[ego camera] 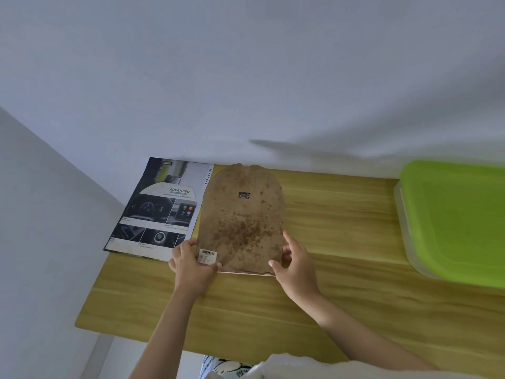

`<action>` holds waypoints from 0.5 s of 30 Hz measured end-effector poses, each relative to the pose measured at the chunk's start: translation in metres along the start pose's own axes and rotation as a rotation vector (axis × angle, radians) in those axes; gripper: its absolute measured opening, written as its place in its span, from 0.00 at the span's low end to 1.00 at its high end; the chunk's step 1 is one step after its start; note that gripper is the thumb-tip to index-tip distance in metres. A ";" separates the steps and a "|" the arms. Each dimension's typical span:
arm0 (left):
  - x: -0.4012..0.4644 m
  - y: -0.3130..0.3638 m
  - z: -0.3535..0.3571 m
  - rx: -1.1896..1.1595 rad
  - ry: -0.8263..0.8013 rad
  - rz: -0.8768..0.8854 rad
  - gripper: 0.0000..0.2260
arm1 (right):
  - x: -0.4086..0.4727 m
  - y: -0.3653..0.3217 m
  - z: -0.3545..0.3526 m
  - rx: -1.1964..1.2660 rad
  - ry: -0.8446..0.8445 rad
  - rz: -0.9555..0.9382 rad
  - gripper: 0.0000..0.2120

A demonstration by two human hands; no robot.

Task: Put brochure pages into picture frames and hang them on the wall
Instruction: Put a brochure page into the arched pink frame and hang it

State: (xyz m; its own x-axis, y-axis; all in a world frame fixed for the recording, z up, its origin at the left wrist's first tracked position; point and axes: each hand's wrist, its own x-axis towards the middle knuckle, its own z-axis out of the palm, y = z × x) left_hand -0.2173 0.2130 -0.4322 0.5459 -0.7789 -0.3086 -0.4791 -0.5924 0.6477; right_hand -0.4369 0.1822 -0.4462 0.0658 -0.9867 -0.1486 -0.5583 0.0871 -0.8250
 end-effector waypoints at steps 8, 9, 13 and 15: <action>-0.025 0.039 0.019 -0.095 -0.049 0.168 0.30 | 0.006 0.013 -0.045 0.162 0.065 0.096 0.39; -0.031 0.046 0.027 -0.095 -0.077 0.188 0.28 | 0.006 0.019 -0.055 0.179 0.075 0.123 0.39; -0.052 0.069 0.064 -0.073 -0.213 0.253 0.25 | 0.001 0.053 -0.095 0.184 0.121 0.245 0.42; -0.062 0.079 0.084 -0.060 -0.273 0.289 0.24 | -0.005 0.072 -0.112 0.162 0.158 0.291 0.44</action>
State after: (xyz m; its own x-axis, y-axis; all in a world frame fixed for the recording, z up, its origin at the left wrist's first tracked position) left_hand -0.3465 0.1971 -0.4201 0.1878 -0.9426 -0.2760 -0.5410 -0.3338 0.7719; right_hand -0.5696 0.1777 -0.4437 -0.2122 -0.9255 -0.3137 -0.3957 0.3749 -0.8384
